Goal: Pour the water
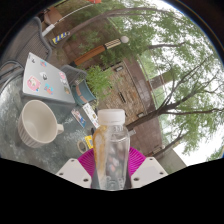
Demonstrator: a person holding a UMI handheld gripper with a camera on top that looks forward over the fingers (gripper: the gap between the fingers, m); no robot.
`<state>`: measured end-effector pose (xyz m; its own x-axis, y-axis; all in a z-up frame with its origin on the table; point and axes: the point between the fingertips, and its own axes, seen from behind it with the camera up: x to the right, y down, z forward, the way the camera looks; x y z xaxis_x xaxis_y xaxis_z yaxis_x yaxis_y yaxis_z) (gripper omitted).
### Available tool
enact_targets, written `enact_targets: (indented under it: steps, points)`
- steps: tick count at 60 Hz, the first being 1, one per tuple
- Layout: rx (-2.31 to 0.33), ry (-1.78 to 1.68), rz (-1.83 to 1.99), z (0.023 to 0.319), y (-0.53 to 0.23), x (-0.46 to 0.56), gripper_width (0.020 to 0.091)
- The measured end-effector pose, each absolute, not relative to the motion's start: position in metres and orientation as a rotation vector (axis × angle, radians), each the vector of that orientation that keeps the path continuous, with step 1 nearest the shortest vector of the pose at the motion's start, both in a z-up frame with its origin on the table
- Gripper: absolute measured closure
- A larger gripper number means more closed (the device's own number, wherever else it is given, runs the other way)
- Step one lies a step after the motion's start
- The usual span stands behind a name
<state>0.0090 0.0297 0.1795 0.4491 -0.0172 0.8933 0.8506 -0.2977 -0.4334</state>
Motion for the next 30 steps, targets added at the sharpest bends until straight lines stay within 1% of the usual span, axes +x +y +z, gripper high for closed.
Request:
enact_targets:
  steps: [4, 8, 9, 13, 18, 19, 24, 25, 26, 28, 29, 30]
  points:
    - [-1.683, -0.539, -0.844, 0.171, 0.022, 0.020, 0.0709]
    - [-1.698, -0.357, -0.678, 0.169, 0.020, 0.031, 0.0710]
    - [-1.687, -0.278, -0.635, 0.148, 0.034, 0.021, 0.0709]
    - [-1.692, -0.132, -0.468, 0.139, 0.035, 0.023, 0.0709]
    - [-1.694, -0.044, -0.306, 0.128, 0.046, 0.018, 0.0709]
    - [-1.695, -0.030, -0.274, 0.120, 0.042, 0.015, 0.0709]
    - [-1.728, 0.008, -0.181, 0.101, 0.039, 0.018, 0.0711]
    - [-1.743, 0.009, -0.178, 0.095, 0.038, 0.020, 0.0711]
    - [-1.753, 0.012, -0.169, 0.081, 0.041, 0.015, 0.0703]
    - [-1.702, 0.013, -0.152, 0.096, 0.031, 0.020, 0.0704]
    - [-1.705, 0.017, -0.146, 0.093, 0.028, 0.022, 0.0699]
    - [-1.692, 0.024, -0.142, 0.096, 0.024, 0.025, 0.0699]
